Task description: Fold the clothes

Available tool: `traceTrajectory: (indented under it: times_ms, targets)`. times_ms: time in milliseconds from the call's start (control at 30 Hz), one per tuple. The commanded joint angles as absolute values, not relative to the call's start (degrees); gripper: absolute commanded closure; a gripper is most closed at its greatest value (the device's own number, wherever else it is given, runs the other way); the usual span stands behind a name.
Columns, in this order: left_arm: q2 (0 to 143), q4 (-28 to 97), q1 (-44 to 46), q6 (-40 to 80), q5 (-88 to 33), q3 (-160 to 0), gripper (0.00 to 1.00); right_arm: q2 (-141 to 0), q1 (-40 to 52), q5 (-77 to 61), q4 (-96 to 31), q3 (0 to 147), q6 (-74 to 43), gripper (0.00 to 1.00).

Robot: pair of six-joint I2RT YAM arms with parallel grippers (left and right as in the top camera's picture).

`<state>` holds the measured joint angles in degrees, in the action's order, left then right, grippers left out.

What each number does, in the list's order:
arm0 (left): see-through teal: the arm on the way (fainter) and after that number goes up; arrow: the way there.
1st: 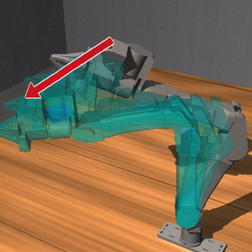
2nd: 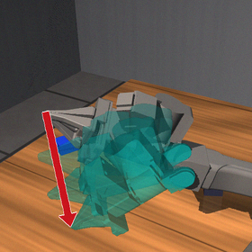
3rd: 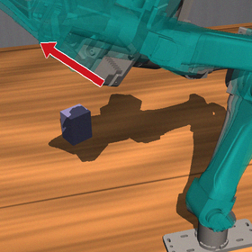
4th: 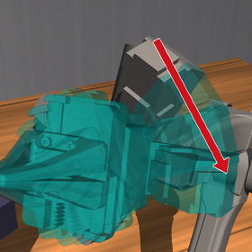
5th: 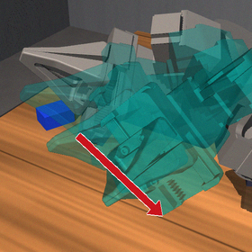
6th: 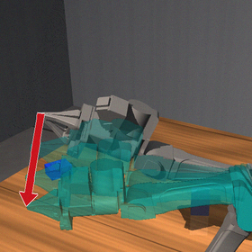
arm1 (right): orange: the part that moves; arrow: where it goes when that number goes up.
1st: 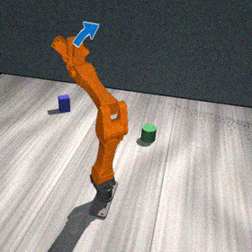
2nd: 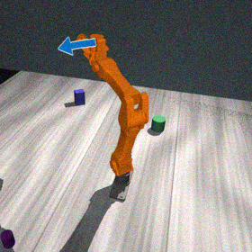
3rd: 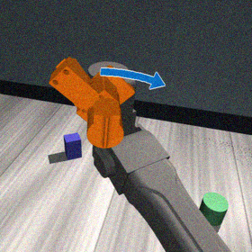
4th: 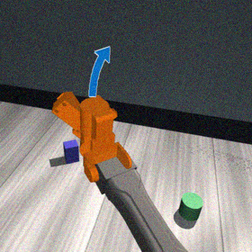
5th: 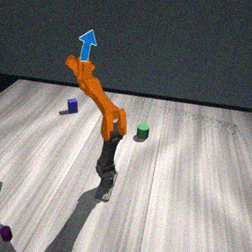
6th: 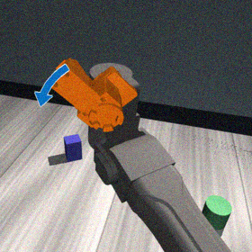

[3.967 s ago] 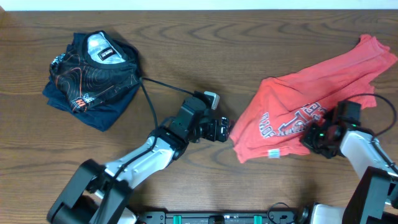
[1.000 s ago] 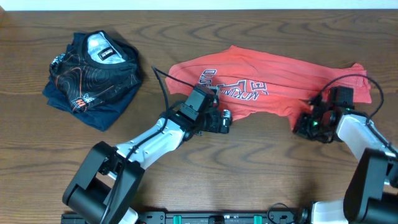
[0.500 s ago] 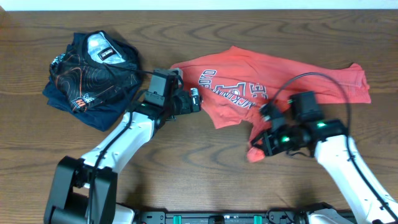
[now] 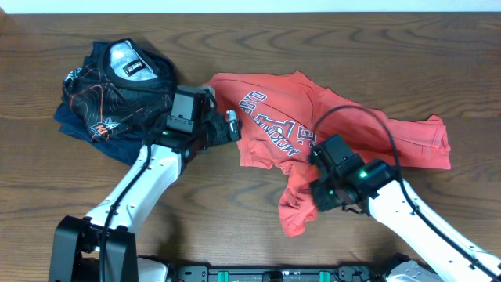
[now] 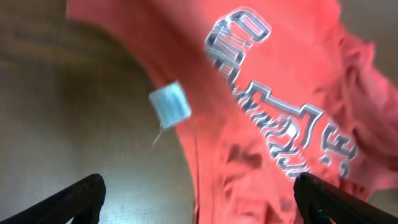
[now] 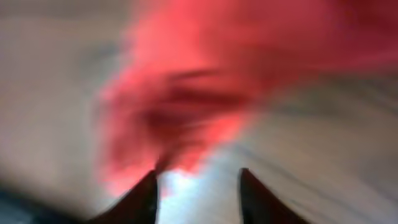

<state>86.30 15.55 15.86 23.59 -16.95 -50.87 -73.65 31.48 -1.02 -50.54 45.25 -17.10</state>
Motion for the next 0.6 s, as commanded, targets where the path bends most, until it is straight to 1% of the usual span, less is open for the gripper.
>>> traceTrajectory:
  times_ms: [0,100,200,367,400,433,533,567]
  targets:
    - [85.82,18.28,15.94,22.59,-20.03,-51.13,0.02,-73.41,27.51,18.28,-50.02,45.39,-29.76,0.54]
    - [85.82,20.64,16.23,22.81,-24.8,-51.13,0.02,-73.41,22.57,18.17,-46.83,45.39,-29.78,0.51]
    - [85.84,21.8,17.91,24.77,-27.03,-51.11,0.02,-73.41,17.41,16.8,-42.85,45.39,-29.45,0.52]
    - [86.63,21.56,24.32,25.41,-25.32,-50.85,0.0,-73.41,11.05,8.93,-36.97,45.36,-23.35,0.54]
    - [87.02,21.58,25.61,25.93,-24.51,-50.85,0.02,-73.41,10.44,8.29,-36.58,45.36,-22.79,0.54]
    - [87.59,21.61,26.96,26.59,-23.88,-50.85,0.09,-73.41,10.0,8.32,-36.56,45.36,-22.65,0.54]
    - [89.32,21.19,30.02,30.65,-23.33,-50.85,0.37,-73.41,9.54,8.32,-36.93,45.34,-21.69,0.54]
    - [90.06,20.67,31.11,32.36,-23.33,-50.85,0.47,-73.41,9.54,8.32,-37.06,45.32,-21.02,0.54]
